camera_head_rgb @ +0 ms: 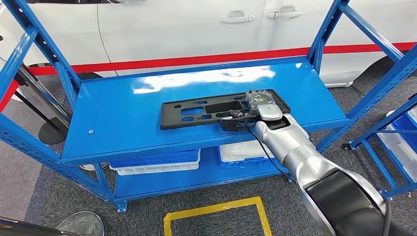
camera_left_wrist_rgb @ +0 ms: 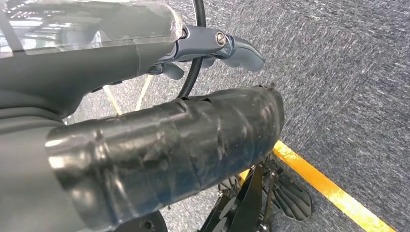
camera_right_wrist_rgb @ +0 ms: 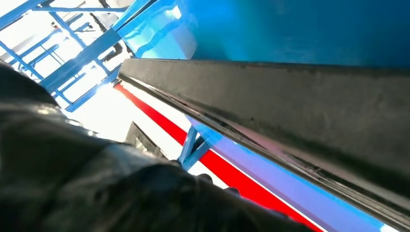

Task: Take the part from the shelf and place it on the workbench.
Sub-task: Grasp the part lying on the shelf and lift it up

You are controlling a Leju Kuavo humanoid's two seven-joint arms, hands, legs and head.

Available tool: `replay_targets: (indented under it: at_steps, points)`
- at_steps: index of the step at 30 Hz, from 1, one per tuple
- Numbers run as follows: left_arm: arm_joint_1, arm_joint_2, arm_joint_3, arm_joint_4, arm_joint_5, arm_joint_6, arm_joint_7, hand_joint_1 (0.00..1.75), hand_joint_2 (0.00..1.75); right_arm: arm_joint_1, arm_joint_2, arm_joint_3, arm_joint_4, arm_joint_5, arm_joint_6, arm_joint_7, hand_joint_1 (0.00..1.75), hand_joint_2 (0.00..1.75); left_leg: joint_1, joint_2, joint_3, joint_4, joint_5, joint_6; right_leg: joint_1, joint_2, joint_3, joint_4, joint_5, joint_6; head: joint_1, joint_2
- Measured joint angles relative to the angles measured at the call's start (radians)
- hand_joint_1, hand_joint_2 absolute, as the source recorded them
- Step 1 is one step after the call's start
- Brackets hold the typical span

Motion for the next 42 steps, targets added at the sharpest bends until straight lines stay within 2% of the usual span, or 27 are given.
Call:
replay_targets:
  at_steps: [42]
  points:
    - [0.0,0.006,0.006,0.0,-0.004,0.001,0.002,0.0,0.0,0.026,-0.01,0.026,0.0,-0.008,0.051,-0.016,0.0,0.0,0.0,0.0,0.0,0.0,0.0,0.0,0.0,0.0,0.0,0.0,0.0,0.0,0.0,0.0]
